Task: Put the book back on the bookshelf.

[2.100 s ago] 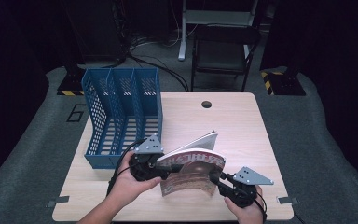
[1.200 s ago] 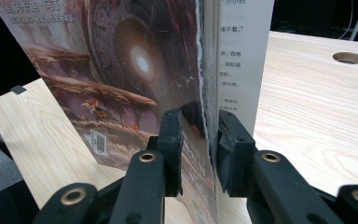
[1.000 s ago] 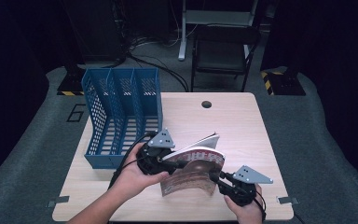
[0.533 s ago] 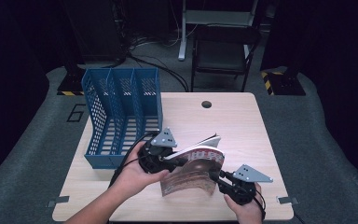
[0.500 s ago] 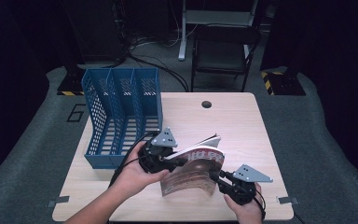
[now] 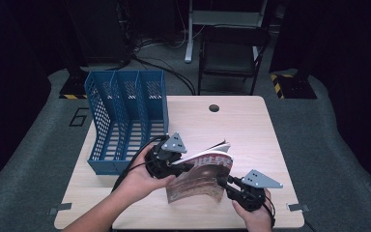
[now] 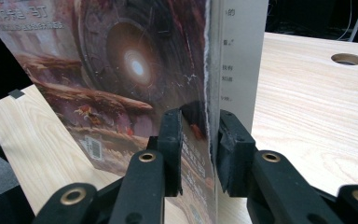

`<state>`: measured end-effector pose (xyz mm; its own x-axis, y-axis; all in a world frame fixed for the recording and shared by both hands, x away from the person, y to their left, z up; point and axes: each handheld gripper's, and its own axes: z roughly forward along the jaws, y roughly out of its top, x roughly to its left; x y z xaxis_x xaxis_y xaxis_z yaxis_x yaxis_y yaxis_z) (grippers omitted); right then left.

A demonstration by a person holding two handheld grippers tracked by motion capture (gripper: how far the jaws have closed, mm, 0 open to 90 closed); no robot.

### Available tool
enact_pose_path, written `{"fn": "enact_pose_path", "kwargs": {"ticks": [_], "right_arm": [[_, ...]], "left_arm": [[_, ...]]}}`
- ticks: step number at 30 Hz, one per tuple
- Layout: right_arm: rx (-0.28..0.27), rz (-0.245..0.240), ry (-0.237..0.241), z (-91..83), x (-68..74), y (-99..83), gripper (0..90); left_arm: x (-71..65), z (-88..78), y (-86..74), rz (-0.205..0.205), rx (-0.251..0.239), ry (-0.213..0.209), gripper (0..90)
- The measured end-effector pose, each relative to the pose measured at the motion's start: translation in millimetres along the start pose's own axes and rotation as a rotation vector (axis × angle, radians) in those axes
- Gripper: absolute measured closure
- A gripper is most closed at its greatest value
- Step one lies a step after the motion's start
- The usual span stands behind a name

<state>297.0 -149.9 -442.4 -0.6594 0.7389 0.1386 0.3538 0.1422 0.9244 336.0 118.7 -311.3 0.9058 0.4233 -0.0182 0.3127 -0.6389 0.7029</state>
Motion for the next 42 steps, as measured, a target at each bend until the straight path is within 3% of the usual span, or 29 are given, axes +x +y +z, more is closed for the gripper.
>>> {"fn": "enact_pose_path", "kwargs": {"ticks": [4,18,26,35,42], "right_arm": [[0.0,0.007,-0.002,1.3,-2.1,-0.1,70.9],[0.003,0.013,-0.02,2.0,-6.5,-3.7,63.2],[0.021,0.049,-0.032,3.0,-10.1,-7.6,60.2],[0.028,0.027,-0.04,4.5,-11.7,-8.7,57.3],[0.043,0.039,-0.04,5.2,-14.2,-10.3,55.3]], "left_arm": [[-0.8,-0.8,1.6,0.019,0.021,-0.003,83.4],[-0.1,-0.3,2.0,0.036,0.017,0.013,83.7],[1.8,0.3,3.2,0.016,0.014,0.013,83.8],[4.5,1.2,6.5,0.005,0.014,0.007,83.9],[5.4,-1.9,14.7,0.002,0.027,0.006,83.9]]}}
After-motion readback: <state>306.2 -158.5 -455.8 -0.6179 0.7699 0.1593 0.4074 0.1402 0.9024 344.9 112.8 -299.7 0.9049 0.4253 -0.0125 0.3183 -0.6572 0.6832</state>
